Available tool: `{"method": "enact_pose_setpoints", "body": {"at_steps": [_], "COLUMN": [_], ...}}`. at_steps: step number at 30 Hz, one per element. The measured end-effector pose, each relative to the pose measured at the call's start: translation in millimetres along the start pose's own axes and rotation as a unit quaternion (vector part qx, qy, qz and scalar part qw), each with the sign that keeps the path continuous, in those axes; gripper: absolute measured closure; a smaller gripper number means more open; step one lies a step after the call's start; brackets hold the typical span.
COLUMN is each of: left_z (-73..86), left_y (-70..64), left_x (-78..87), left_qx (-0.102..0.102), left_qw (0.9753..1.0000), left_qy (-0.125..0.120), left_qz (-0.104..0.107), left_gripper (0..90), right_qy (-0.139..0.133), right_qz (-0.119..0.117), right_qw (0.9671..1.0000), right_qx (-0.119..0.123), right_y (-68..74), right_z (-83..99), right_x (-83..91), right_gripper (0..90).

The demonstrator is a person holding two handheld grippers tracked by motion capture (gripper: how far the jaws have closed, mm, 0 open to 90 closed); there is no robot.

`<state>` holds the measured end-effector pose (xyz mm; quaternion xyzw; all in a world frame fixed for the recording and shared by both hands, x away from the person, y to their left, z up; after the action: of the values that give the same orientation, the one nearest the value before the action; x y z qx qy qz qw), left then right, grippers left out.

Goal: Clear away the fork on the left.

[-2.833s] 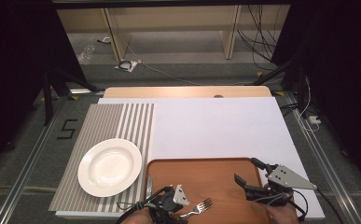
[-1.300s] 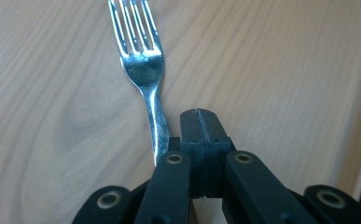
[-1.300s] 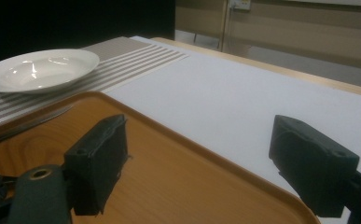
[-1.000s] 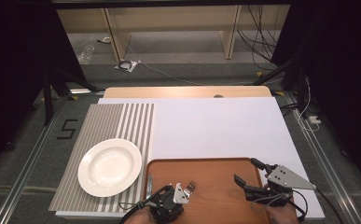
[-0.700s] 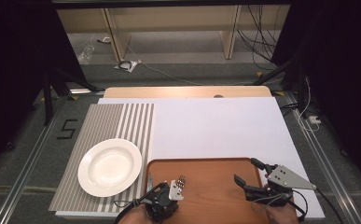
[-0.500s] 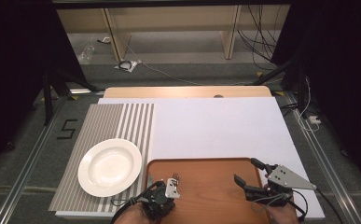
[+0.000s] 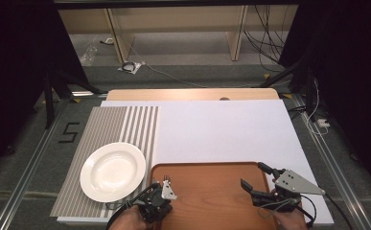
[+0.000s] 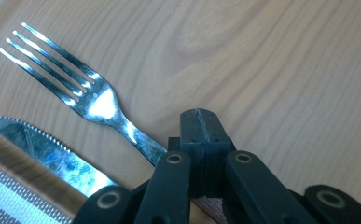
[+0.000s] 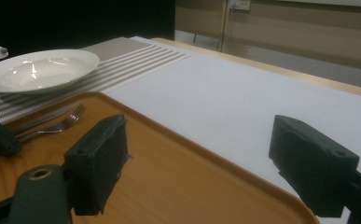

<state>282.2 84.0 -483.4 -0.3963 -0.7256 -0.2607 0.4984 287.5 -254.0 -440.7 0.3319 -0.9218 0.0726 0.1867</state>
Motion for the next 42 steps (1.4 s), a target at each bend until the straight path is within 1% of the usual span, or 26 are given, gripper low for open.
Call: {"method": "enact_pose_setpoints", "body": {"at_steps": [10,15,17,21,23,26,28,29,32,34,37,42], "left_z": [4.9,4.0,2.5,1.0,0.3,-0.9,-1.9,-1.9,-2.0,-2.4,-3.2,-3.8], "left_y": [6.3,5.9,4.8,5.4,6.3,7.4,8.7,9.7,12.2,13.5,14.8,18.1], "left_x": [1.9,3.5,6.8,13.1,15.7,20.0,22.3,23.4,26.9,29.2,33.4,41.2], "left_qx": [0.011,0.008,0.013,0.02,0.024,0.034,0.05,0.053,0.065,0.074,0.082,0.097], "left_qw": [0.9999,0.9999,0.9997,0.9991,0.9986,0.9974,0.9963,0.9959,0.9946,0.993,0.9901,0.9844], "left_qy": [0.001,-0.005,-0.018,-0.037,-0.047,-0.064,-0.07,-0.073,-0.081,-0.092,-0.112,-0.144], "left_qz": [-0.005,-0.006,-0.005,-0.006,-0.008,-0.004,-0.001,0.0,-0.007,-0.011,-0.016,-0.03], "left_gripper": [89.2,87.0,85.2,78.5,72.5,65.1,56.2,53.6,46.7,42.7,38.4,29.8], "right_qy": [0.0,0.0,0.0,0.001,0.0,0.0,-0.001,0.0,0.0,-0.001,-0.001,0.0], "right_qz": [0.0,0.0,-0.001,0.0,0.0,0.0,0.0,0.0,0.0,0.0,0.0,0.0], "right_qw": [1.0,1.0,1.0,1.0,1.0,1.0,1.0,1.0,1.0,1.0,1.0,1.0], "right_qx": [-0.001,0.0,-0.001,0.0,-0.001,-0.001,0.0,-0.001,-0.001,-0.001,-0.001,-0.001], "right_y": [-0.1,-0.2,-0.1,-0.1,-0.1,-0.1,-0.1,-0.1,-0.1,-0.2,-0.2,-0.2], "right_z": [0.1,0.1,0.1,0.1,0.1,0.1,0.1,0.1,0.1,0.2,0.1,0.2], "right_x": [-0.5,-0.4,-0.5,-0.1,-0.3,-0.3,-0.4,-0.4,-0.4,-0.4,-0.4,-0.4], "right_gripper": [20.2,20.2,20.2,20.2,20.2,20.2,20.2,20.2,20.2,20.2,20.2,20.2]}}
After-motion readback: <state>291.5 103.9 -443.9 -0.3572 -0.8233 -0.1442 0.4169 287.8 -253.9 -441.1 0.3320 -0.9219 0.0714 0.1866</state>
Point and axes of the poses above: each handheld gripper's, and its own axes: x roughly backward along the jaws, z roughly out of its underside, y roughly to its left, the point moved 2 cm from there along -x, roughly forward along the jaws, and after that the axes turned 5 degrees about y, right-handed, at the moved point
